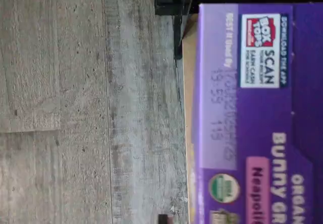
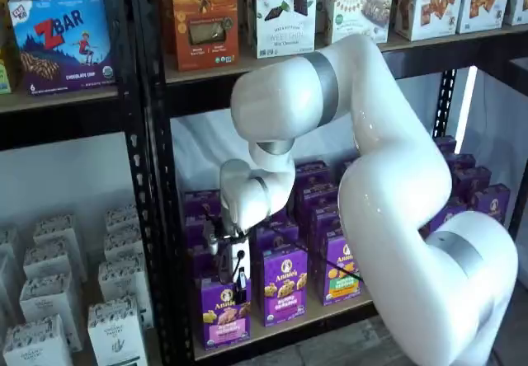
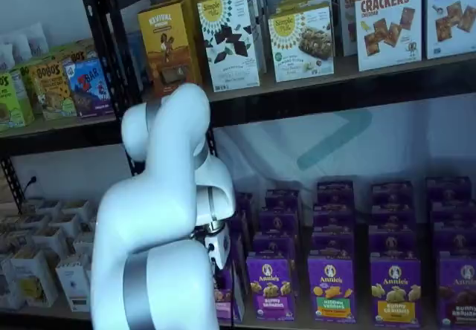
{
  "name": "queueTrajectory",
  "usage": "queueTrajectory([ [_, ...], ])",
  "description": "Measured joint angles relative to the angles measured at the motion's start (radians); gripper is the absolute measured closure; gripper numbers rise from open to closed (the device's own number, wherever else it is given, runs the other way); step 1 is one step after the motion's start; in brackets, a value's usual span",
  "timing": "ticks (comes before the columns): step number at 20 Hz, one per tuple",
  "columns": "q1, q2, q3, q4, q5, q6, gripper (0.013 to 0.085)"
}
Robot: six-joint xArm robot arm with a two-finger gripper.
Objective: Pick up the purple box with a pink patch in the middle, on the bottom shelf, the first box from the left
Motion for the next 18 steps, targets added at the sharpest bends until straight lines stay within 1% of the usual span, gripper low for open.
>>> queueTrajectory([
  [2,0.000,0.000,0.000,-0.001,0.001,0.001,0.0490],
  [3,-0.001,-0.001,0.000,-0.003,0.001,0.002,0.0490],
  [5,-0.001,-0.002,0.002,-0.003,0.001,0.003,0.0570],
  [8,0.000,-0.003,0.008,-0.021,-0.017,0.019,0.0570],
  [12,0.001,-0.004,0.008,-0.015,-0.013,0.015,0.0570],
  [14,0.002,-0.008,0.014,-0.014,-0.018,0.015,0.0650],
  [18,0.001,-0.016,0.026,-0.041,-0.033,0.039,0.0650],
])
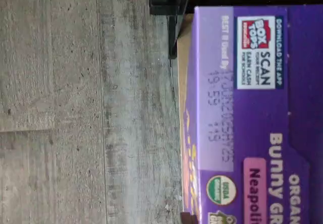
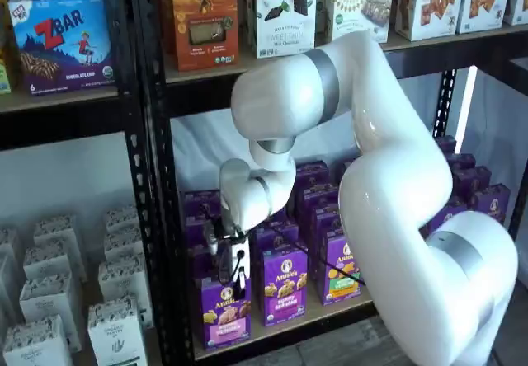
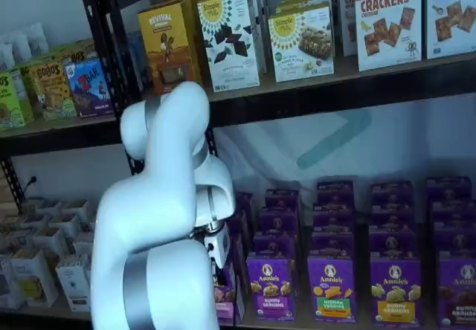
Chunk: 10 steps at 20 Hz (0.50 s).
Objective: Pick up the purple box with a pink patch in the middle, on the bottom shelf, the first box from the left
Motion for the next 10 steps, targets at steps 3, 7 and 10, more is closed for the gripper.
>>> queueTrajectory([
  [3,0.000,-0.017,0.020,-0.025,-0.002,0.023,0.0650],
  [7,0.002,-0.065,0.076,-0.077,-0.001,0.073,0.0650],
  [10,0.003,-0.117,0.142,-0.106,-0.006,0.101,0.0650],
])
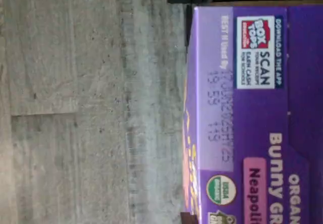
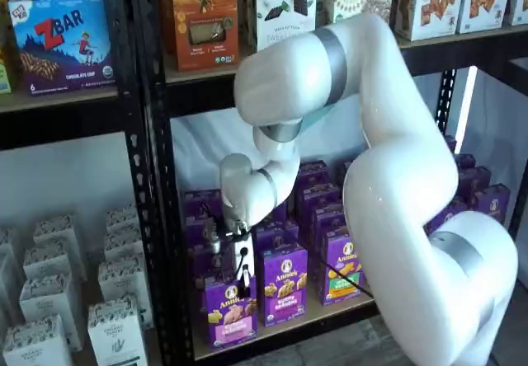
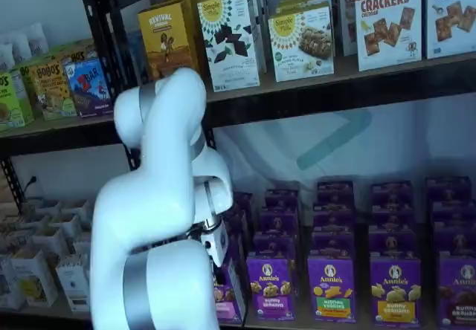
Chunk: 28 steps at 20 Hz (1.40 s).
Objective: Pick up the purple box with a pink patch in the middle, on the bottom shelf, the first box from the left
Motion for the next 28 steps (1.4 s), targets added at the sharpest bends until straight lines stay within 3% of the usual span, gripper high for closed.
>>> queueTrajectory([
  [10,0.000,-0.221,0.263,-0.024,-0.061,0.025,0.0650],
  [16,-0.015,-0.361,0.392,-0.085,-0.061,0.066,0.0650],
  [28,-0.020,-0.531,0.505,-0.085,-0.012,0.057,0.0650],
])
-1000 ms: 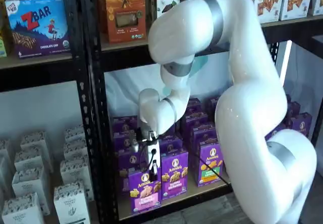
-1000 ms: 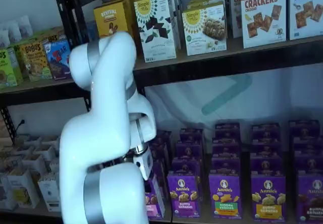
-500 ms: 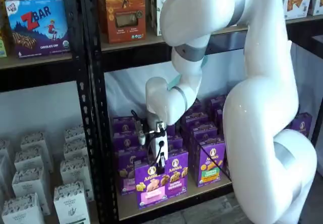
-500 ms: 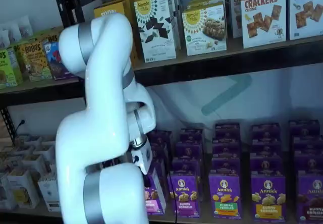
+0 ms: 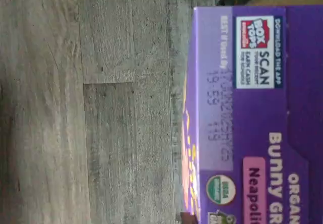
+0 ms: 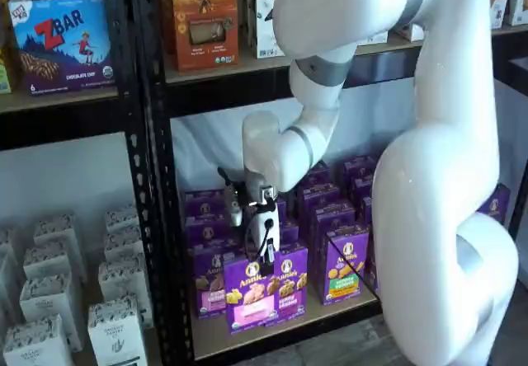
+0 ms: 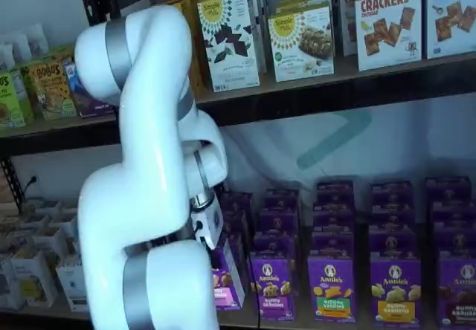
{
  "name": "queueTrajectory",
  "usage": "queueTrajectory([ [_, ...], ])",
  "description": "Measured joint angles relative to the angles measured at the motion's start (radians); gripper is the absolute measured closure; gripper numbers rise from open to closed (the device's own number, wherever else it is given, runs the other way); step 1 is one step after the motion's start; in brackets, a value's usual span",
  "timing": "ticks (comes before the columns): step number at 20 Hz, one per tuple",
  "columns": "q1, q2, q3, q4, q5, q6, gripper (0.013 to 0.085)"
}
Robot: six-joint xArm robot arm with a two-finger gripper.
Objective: Pick up the purple box with a pink patch in the middle, on the bottom shelf, the first box from the left
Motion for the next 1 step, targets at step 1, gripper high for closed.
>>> queueTrajectory([
  [1,-0.001,-0.008,0.004,0.004,0.003,-0.005,0.0650],
])
